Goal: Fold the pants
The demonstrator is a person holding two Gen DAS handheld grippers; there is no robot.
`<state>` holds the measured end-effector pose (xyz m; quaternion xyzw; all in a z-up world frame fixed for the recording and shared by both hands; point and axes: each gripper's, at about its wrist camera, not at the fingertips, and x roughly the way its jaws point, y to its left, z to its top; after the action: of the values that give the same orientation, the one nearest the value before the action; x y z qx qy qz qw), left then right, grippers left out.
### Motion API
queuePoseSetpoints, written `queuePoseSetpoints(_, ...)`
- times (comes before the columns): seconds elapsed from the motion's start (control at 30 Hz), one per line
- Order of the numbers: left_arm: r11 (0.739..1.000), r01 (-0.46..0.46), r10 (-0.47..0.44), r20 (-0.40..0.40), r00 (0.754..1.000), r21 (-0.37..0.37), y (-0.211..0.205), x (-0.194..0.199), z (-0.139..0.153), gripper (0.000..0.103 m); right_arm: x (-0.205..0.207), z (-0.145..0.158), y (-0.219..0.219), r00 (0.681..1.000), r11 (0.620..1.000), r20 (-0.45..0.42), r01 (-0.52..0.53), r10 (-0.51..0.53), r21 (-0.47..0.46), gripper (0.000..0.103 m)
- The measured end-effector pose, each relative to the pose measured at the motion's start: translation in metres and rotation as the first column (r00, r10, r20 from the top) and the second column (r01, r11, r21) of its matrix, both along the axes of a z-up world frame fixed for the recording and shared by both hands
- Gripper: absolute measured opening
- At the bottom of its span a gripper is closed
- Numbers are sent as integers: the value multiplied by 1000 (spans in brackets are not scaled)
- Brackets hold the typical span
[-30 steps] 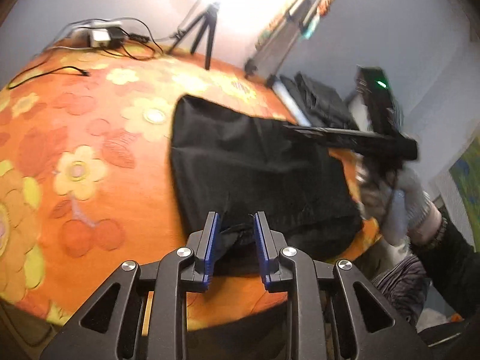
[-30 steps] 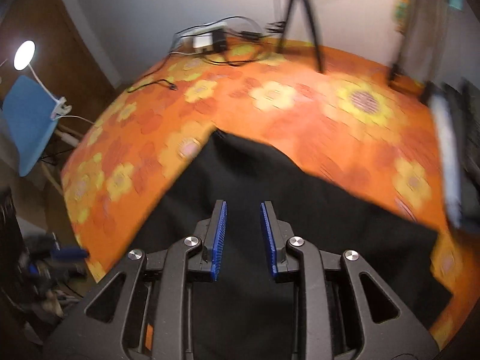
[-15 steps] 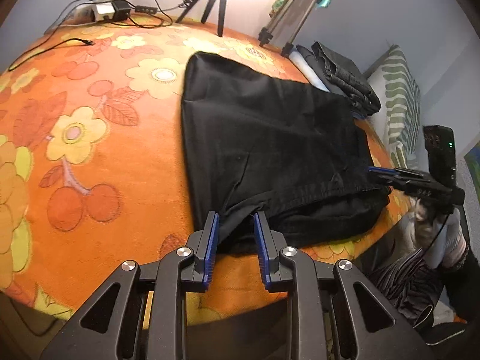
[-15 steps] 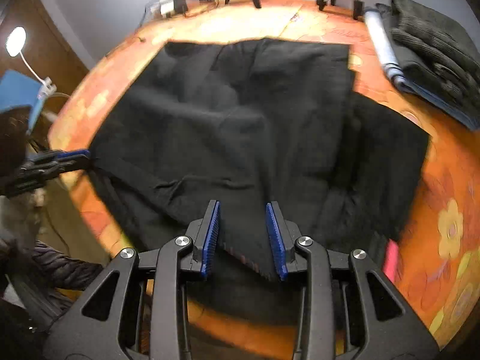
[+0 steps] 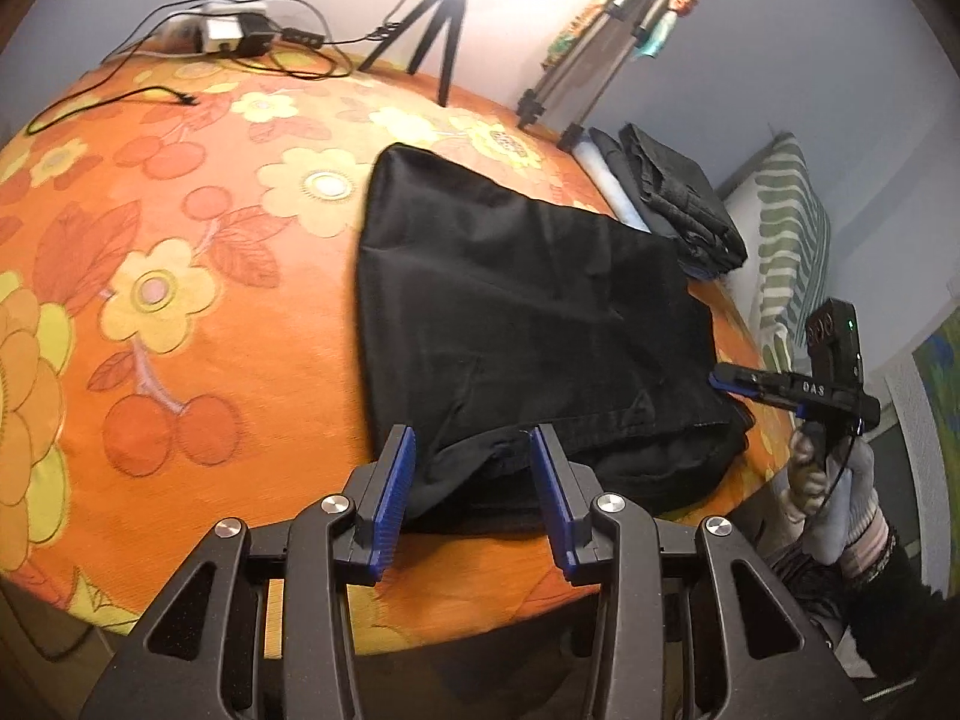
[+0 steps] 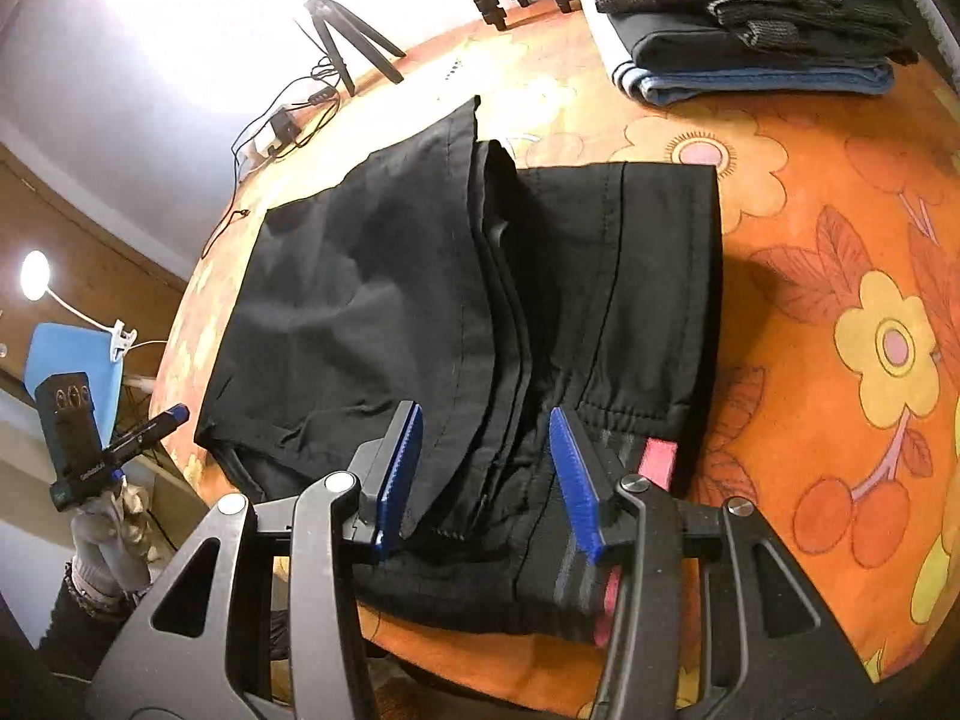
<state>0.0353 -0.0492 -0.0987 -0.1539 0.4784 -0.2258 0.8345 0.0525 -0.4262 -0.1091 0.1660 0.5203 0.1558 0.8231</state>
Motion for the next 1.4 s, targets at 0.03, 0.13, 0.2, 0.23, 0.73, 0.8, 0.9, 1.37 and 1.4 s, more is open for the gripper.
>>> queuePoseSetpoints(0.03, 1000, 8, -8, 3, 1000, 1, -3, 0, 1, 38, 1, 0, 0, 1000, 1000, -2, 2, -2, 7, 47)
queuePoseSetpoints(0.13, 999, 34, -34, 15, 999, 2, -14, 0, 6, 38, 7, 1, 7, 1000, 1000, 9, -12, 13, -17, 47)
queuePoseSetpoints(0.2, 999, 49, -49, 21, 999, -1, -21, 2, 9, 38, 12, -1, 13, 999, 998, 10, -34, 34, -43, 47)
queuePoseSetpoints(0.23, 998, 57, -57, 22, 998, -2, -25, 2, 9, 38, 14, -4, 15, 999, 998, 7, -41, 42, -56, 47)
queuePoseSetpoints(0.73, 997, 71, -71, 4, 997, 10, -37, 5, 8, 38, -9, 2, 40, 982, 978, 17, -187, 189, -89, 7)
queuePoseSetpoints(0.8, 998, 65, -65, 4, 998, 7, -36, 5, 9, 38, -1, 1, 35, 986, 984, 0, -167, 167, -61, 24)
queuePoseSetpoints(0.9, 998, 67, -67, 6, 998, -2, -38, 6, 10, 38, 16, 5, 14, 998, 998, 16, -62, 62, 0, 48)
queuePoseSetpoints(1.37, 993, 108, -109, 25, 994, 36, -53, 7, 11, 38, 88, -35, -11, 994, 927, -88, 97, -69, 363, 17)
queuePoseSetpoints(1.4, 994, 106, -106, 18, 994, 37, -52, 7, 10, 38, 87, -31, -7, 995, 938, -61, 92, -77, 335, 16)
